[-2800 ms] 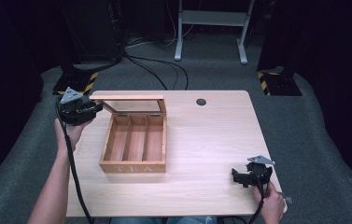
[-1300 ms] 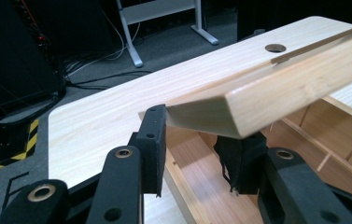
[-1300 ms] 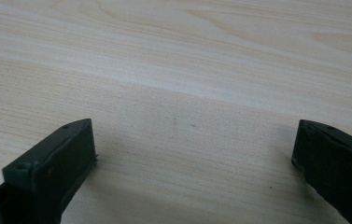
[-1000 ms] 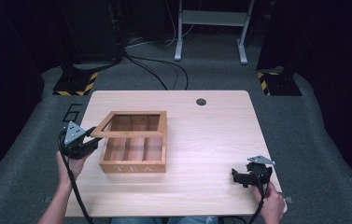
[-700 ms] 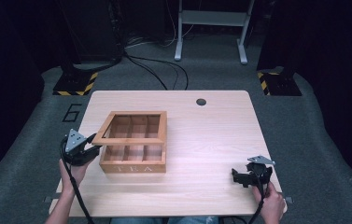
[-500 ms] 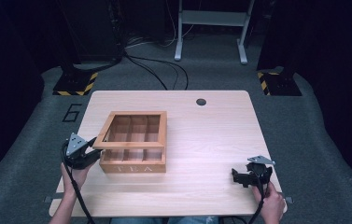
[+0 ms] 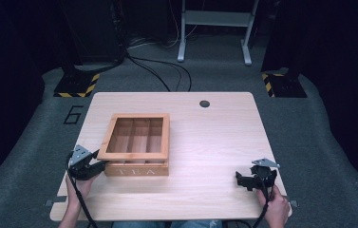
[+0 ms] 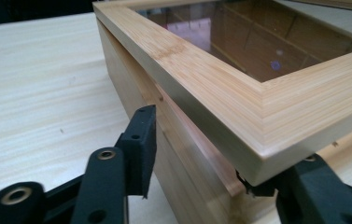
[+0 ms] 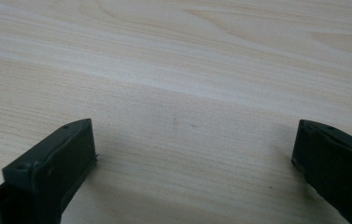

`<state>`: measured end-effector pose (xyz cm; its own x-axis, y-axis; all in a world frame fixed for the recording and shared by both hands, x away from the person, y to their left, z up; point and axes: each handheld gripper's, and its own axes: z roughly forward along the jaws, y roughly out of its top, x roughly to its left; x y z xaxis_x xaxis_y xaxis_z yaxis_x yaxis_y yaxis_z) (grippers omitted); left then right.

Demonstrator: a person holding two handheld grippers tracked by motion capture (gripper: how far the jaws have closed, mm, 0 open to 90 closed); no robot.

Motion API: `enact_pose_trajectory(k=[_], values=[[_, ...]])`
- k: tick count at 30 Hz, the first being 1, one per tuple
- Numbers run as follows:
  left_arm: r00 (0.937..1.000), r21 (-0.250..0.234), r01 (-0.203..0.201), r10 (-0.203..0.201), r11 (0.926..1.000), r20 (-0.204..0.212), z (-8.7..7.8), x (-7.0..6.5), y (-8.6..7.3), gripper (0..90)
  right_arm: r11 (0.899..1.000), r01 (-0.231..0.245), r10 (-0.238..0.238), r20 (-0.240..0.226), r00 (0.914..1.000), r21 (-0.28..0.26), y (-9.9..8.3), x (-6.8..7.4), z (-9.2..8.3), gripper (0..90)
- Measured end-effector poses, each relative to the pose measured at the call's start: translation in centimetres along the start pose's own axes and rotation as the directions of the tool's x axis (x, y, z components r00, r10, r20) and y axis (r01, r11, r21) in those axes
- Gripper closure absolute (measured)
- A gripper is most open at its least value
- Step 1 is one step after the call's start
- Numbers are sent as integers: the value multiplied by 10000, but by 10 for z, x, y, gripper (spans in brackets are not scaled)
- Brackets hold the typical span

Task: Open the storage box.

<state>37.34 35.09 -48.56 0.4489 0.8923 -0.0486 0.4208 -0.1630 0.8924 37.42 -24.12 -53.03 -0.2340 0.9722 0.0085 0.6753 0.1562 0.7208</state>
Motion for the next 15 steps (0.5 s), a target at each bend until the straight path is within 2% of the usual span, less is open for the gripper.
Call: enact_pose_trajectory(k=[3,10,13,15], values=[[9999,104,81,-82,9999,112,0,0,-3,458,10000,-1,1,6,10000,11,0,0,0,0],[9987,148,512,-512,9986,18,-6,7,-3,320,10000,-20,20,14,10000,29,0,0,0,0],[9982,191,551,-555,9983,206,-11,10,-3,242,10000,-6,6,12,10000,17,0,0,0,0],[9980,381,517,-530,9979,353,-15,11,-3,196,10000,1,-1,6,10000,12,0,0,0,0]])
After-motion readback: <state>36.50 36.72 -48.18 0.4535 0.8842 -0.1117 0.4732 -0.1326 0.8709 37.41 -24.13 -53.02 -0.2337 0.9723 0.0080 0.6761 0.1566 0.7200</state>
